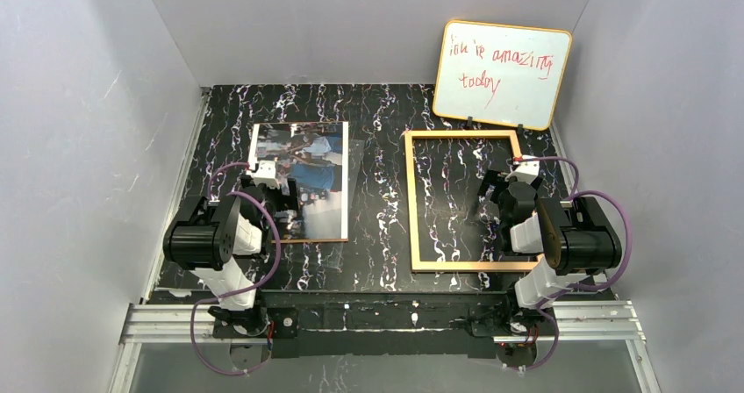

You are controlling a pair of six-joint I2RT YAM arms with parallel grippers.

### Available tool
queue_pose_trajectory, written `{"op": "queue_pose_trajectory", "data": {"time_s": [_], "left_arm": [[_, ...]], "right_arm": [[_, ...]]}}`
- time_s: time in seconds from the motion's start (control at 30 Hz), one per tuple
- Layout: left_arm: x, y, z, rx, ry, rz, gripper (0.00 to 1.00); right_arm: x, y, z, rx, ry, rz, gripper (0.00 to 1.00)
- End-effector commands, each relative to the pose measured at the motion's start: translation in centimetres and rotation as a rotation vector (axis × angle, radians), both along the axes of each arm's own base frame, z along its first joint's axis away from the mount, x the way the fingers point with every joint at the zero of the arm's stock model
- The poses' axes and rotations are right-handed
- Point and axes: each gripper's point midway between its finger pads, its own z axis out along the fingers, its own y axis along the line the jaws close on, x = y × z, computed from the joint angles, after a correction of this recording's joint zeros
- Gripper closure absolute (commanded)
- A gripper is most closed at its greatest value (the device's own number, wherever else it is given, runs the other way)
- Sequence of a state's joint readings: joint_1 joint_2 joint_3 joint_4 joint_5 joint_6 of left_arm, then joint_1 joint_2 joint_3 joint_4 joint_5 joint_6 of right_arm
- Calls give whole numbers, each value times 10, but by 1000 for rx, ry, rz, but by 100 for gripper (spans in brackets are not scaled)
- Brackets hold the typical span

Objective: Put the photo into the frame
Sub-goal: Turn over the photo frame at the center of the board.

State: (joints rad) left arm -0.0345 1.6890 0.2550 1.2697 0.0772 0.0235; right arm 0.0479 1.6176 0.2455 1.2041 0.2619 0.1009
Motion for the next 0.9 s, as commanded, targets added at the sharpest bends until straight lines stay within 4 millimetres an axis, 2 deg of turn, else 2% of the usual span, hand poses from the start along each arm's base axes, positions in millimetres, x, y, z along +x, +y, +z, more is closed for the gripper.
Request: {"op": "queue_pose_trajectory", "data": {"time_s": [0.0,0.3,0.47,0.5,0.57,0.67,0.73,0.8,0.83,0.87], "left_arm": [[0,3,3,14,-10,12,2],[0,4,2,15,-8,13,2],[5,-1,12,6,-22,-17,2],[5,-2,8,7,28,-20,2],[17,5,17,-8,95,16,2],[34,5,33,6,182,-17,2],[42,1,44,1,253,-46,2],[55,-5,63,-20,296,-72,2],[58,-8,69,-28,322,-87,2],[59,-10,73,-34,359,-97,2]], "right_arm": [[2,-1,13,-1,-51,-5,1],[2,-1,13,4,-46,-3,1],[4,-3,17,0,-64,-14,1],[3,-5,18,-2,-51,-31,1],[7,-9,30,0,-39,-59,1],[8,-35,48,91,33,-286,1],[18,-29,66,134,51,-272,1],[26,-29,77,338,35,-396,1],[28,-24,75,419,76,-427,1],[33,-13,75,435,144,-363,1]]}}
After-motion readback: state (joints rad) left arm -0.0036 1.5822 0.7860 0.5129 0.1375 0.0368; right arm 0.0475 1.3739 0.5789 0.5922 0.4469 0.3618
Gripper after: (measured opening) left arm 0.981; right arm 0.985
